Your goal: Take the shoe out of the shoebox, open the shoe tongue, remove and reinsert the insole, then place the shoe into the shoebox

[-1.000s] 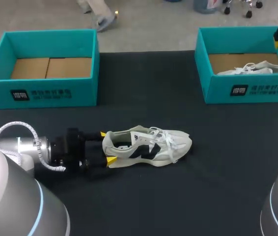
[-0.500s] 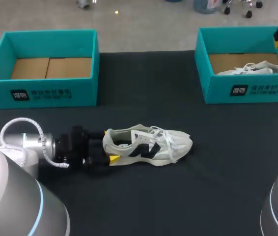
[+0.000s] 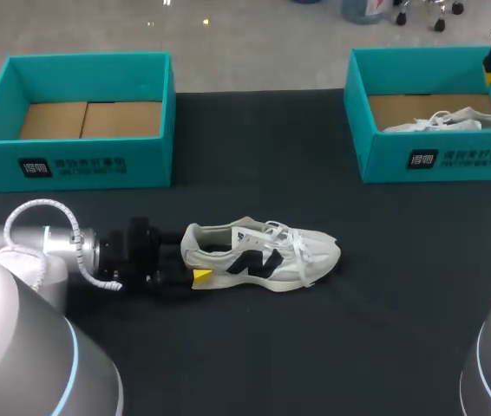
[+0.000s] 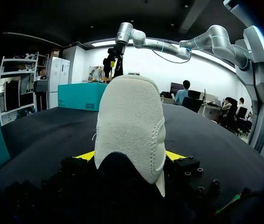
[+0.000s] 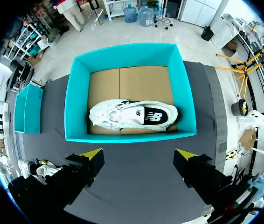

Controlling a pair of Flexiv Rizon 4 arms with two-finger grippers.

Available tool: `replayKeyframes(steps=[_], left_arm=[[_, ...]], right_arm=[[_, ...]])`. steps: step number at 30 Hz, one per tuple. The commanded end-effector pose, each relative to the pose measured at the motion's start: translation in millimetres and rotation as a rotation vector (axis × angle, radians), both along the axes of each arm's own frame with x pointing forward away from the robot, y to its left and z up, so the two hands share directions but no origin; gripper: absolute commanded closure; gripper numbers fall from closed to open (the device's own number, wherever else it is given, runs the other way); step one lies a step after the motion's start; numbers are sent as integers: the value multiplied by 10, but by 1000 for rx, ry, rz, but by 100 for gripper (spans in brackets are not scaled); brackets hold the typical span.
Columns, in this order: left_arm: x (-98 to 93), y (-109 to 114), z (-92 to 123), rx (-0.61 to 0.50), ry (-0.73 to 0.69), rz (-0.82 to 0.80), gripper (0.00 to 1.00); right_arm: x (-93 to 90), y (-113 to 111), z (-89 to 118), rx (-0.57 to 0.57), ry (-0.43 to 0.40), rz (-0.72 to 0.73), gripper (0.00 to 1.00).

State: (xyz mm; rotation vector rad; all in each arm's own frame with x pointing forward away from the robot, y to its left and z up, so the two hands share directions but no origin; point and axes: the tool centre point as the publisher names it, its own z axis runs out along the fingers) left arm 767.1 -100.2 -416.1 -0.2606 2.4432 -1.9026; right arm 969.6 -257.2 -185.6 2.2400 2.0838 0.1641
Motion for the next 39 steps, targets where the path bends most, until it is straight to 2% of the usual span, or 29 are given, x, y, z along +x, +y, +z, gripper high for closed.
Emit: replayKeyframes(steps=[1, 36, 39], left_arm=[[20, 20, -14, -3, 2, -26, 100], [-1, 44, -5, 4, -6, -35, 100], [-1, 44, -5, 4, -6, -35, 100]], right_arm=[[3, -1, 1, 0, 0, -1, 0], [3, -1, 1, 0, 0, -1, 0], [22, 36, 97, -17, -8, -62, 0]])
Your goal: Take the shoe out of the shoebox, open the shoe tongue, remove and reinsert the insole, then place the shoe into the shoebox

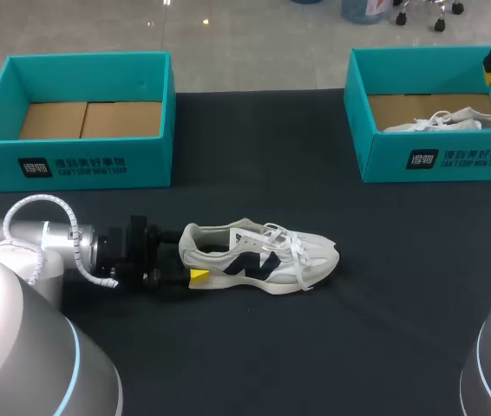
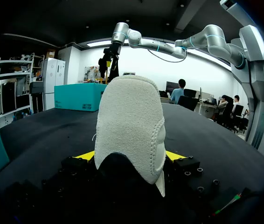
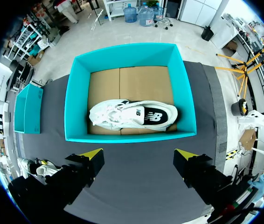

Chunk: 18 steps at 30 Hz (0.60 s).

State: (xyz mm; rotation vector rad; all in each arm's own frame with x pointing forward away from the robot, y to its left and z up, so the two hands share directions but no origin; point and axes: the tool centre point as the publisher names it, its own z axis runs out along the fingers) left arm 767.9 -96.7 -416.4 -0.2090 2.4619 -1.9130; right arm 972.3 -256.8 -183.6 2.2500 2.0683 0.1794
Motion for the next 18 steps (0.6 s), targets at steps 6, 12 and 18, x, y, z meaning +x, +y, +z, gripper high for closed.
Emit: replayKeyframes(steps=[6, 12, 18], left_arm=[[-9, 9, -2, 3, 1, 2, 100], [-9, 9, -2, 3, 1, 2, 100], [-9, 9, -2, 3, 1, 2, 100]], right_arm=[[-232, 359, 171, -40, -30, -137, 0], [-592, 741, 212, -30, -56, -141, 0], [-937, 1051, 191, -22, -22, -143, 0]])
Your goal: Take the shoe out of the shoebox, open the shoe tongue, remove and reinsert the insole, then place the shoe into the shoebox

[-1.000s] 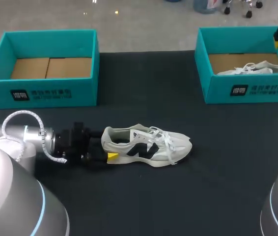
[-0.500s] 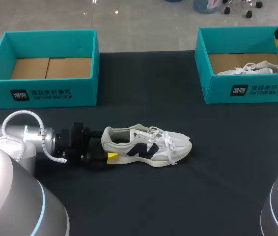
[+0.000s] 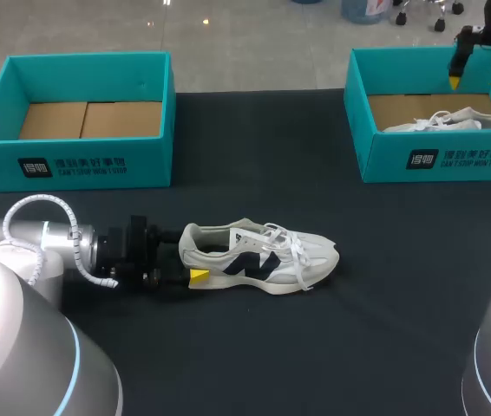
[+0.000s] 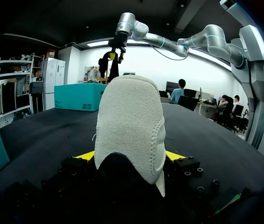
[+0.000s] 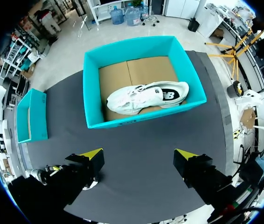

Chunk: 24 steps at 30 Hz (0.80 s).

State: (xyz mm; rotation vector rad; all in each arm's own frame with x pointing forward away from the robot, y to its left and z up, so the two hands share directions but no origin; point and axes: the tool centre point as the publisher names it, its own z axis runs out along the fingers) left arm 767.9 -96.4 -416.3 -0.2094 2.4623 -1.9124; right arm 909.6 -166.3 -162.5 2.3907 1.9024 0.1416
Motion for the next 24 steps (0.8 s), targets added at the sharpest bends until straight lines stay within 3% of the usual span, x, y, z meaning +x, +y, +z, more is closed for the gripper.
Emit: replayKeyframes(steps=[1, 5, 22, 24], left_arm=[[-8, 6, -2, 3, 1, 2, 100], [-8, 6, -2, 3, 1, 2, 100], [-8, 6, -2, 3, 1, 2, 100], [-8, 6, -2, 3, 1, 2, 100]], right_arm=[[-360, 199, -24, -27, -32, 6, 0], [-549, 411, -76, -50, 26, 57, 0], [-549, 411, -76, -50, 26, 57, 0], [-549, 523, -157, -65, -1, 13, 0]])
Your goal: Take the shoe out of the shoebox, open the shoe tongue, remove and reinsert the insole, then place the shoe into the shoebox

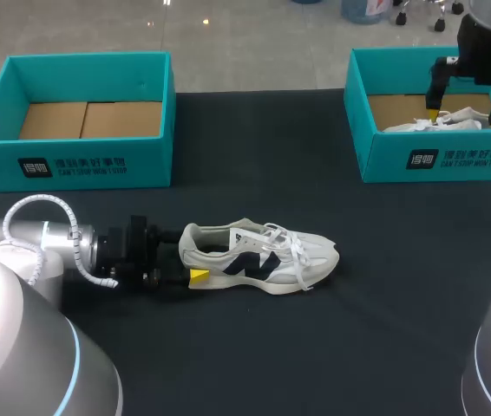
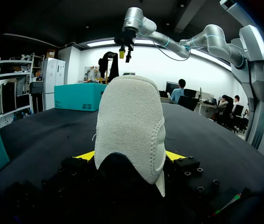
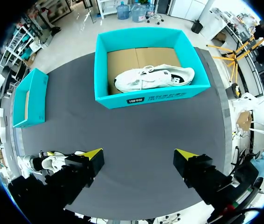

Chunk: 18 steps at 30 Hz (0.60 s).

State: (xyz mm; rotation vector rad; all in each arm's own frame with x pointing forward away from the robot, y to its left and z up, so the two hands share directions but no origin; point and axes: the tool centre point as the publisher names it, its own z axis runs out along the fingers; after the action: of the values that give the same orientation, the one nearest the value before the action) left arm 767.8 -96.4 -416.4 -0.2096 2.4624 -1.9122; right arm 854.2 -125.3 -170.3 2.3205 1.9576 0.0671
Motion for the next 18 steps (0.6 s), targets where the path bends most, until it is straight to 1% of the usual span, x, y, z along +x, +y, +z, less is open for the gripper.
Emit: replayKeyframes(steps=[1, 2, 4, 7, 10, 12, 17, 18], left_arm=[[-8, 6, -2, 3, 1, 2, 100], [-8, 6, -2, 3, 1, 2, 100], [-8, 6, -2, 3, 1, 2, 100], [-8, 6, -2, 3, 1, 2, 100], [-8, 6, -2, 3, 1, 2, 100], [-8, 6, -2, 3, 1, 2, 100], [-8, 6, -2, 3, 1, 2, 100], [-8, 6, -2, 3, 1, 2, 100]], right_arm=[[-20, 196, -96, -11, -41, -49, 0], [-43, 283, -121, -15, -54, -58, 0], [-109, 487, -155, -86, -101, -69, 0], [-211, 780, -149, -135, -130, -57, 0], [-296, 1015, -108, -148, -113, -60, 0], [-359, 1162, -78, -135, -109, -62, 0], [-486, 1472, -113, -126, -99, -76, 0], [-511, 1532, -124, -108, -96, -80, 0]])
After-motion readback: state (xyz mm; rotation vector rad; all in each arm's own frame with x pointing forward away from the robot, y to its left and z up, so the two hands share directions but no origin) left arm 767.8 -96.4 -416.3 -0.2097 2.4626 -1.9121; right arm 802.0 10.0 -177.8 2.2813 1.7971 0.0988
